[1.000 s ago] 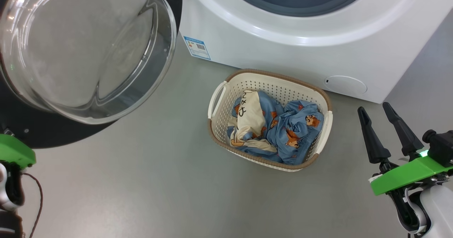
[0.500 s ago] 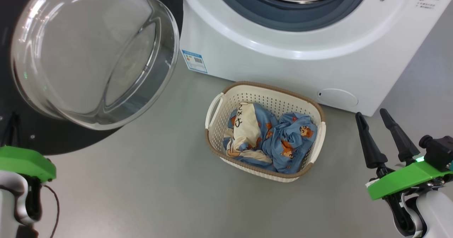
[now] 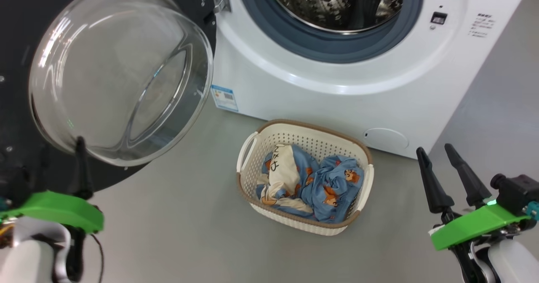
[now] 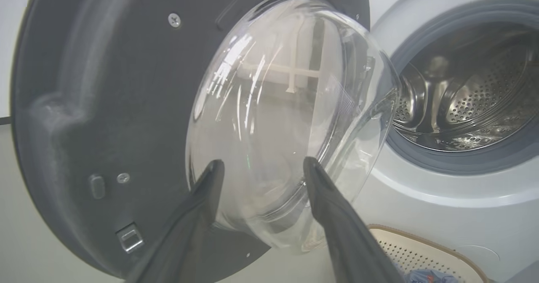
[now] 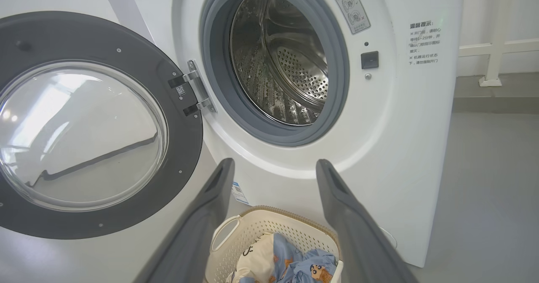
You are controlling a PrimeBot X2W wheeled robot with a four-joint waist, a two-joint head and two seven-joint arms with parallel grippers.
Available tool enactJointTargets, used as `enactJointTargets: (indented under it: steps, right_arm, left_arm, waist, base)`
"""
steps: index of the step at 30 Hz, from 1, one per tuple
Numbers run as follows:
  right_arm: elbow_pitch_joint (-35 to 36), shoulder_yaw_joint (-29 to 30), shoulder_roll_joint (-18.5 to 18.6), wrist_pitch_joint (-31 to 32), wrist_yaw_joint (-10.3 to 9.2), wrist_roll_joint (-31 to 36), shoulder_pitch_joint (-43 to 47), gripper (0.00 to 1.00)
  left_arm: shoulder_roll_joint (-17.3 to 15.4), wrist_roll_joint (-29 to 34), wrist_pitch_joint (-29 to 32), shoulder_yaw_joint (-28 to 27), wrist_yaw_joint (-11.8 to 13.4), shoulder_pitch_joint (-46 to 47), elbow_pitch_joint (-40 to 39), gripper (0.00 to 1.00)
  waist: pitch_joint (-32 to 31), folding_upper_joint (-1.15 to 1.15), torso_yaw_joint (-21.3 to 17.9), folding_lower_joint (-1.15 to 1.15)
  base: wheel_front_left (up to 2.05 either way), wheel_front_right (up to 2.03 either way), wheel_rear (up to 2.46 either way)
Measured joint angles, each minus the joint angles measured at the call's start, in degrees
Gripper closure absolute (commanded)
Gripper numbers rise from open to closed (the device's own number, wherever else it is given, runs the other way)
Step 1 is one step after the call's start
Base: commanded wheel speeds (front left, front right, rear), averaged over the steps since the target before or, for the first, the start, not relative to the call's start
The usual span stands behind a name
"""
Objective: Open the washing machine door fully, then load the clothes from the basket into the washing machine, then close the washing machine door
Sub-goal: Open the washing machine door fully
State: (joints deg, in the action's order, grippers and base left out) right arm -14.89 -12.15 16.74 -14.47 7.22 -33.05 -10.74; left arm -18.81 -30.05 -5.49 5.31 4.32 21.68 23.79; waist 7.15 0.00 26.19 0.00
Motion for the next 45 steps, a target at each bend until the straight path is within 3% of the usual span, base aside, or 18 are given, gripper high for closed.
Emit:
enactJointTargets:
  steps: [14,36,45]
  right_arm:
    - [0.1,-0.4,-0.7,0.0,0.0,0.1,1.9,0.0]
    - [-0.5,-1.7,-0.2,0.0,0.0,0.6,3.1,0.0]
    - [-0.5,-1.2,0.0,0.0,0.0,0.7,3.1,0.0]
  left_arm:
    - [3.4,0.4,-0.5,3.9,1.3,-7.5,-9.2,0.0]
    - [5.8,1.0,-5.7,7.0,1.3,-13.9,-9.1,0.0]
    - [6.1,1.4,-6.5,8.0,0.8,-14.5,-6.7,0.0]
  waist:
    - [-3.4,0.0,-6.7,0.0]
    - [-7.8,0.0,-21.4,0.0]
    - [-8.6,0.0,-24.8,0.01]
  base:
    - [0.0,0.0,0.0]
    - [0.0,0.0,0.0]
    - [0.0,0.0,0.0]
